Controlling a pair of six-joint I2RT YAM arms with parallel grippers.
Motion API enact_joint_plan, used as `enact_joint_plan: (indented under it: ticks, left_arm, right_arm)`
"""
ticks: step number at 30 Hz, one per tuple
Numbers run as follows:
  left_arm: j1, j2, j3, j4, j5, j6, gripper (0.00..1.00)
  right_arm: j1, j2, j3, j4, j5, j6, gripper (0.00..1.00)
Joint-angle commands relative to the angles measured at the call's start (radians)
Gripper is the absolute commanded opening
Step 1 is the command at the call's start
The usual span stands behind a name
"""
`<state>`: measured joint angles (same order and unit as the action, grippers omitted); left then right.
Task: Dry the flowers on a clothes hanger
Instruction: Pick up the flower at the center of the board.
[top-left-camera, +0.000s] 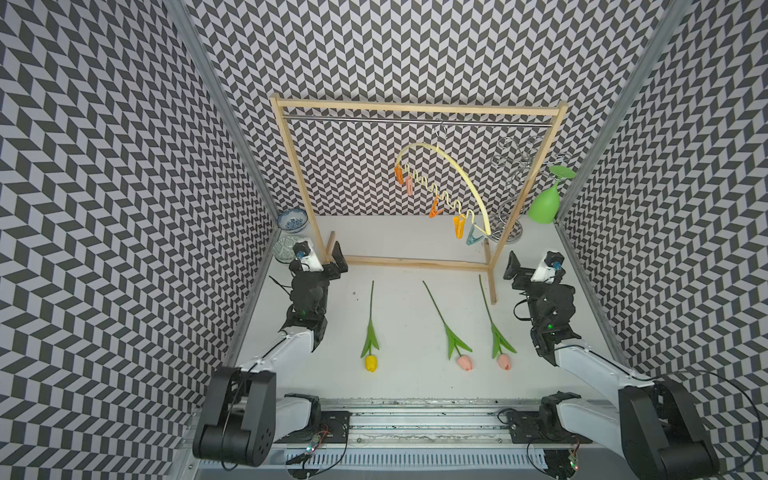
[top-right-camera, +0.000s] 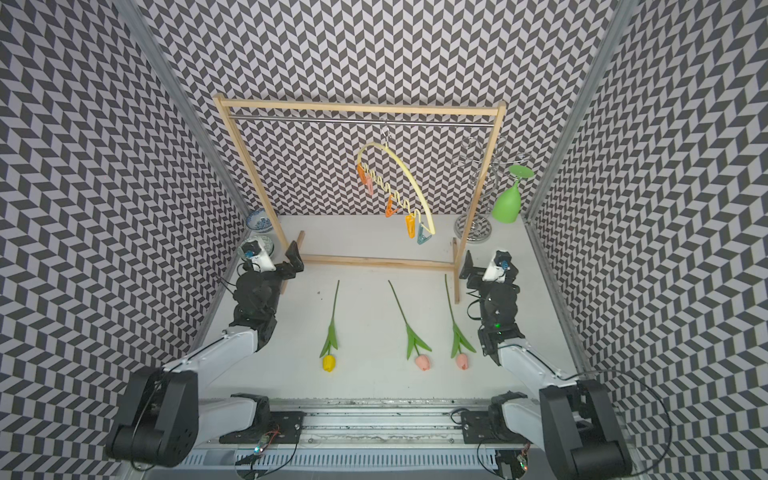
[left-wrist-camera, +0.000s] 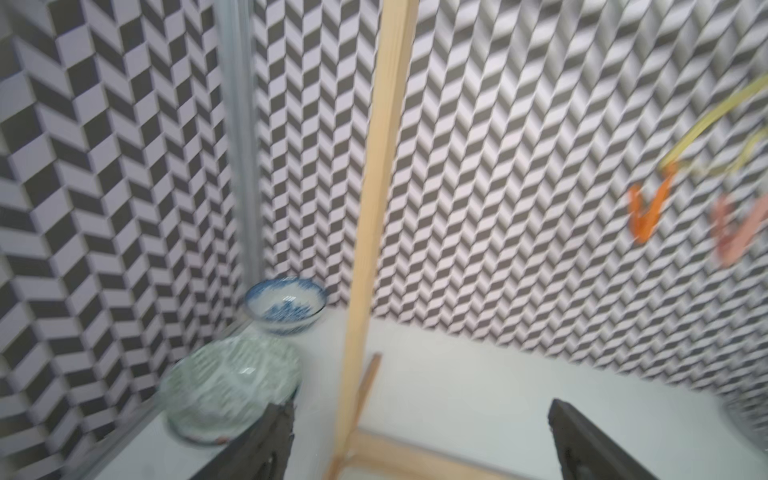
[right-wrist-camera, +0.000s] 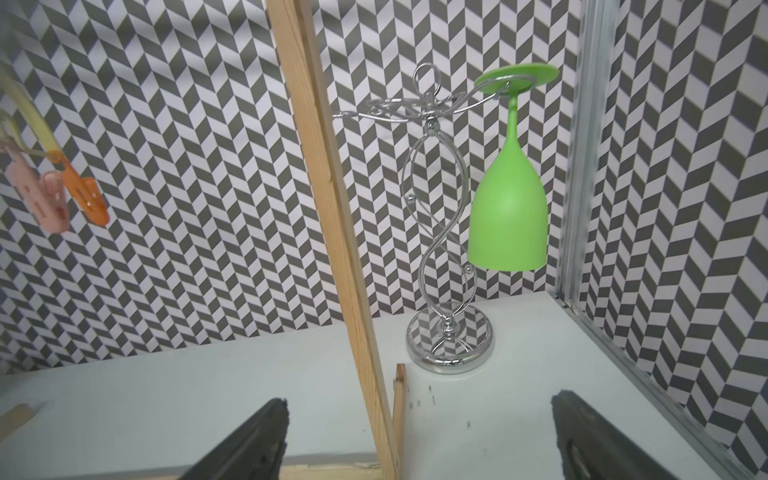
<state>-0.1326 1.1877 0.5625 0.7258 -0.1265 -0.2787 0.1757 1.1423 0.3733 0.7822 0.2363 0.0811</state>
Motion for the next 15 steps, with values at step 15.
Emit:
enact_joint_plan:
  ticks: [15]
  left_arm:
    - [-0.321, 0.007, 0.034, -0.426, 0.025, -0.144, 1.00]
  right_arm:
    - [-0.040, -0.488, -0.231, -0.301, 0.073, 0.589, 0.99]
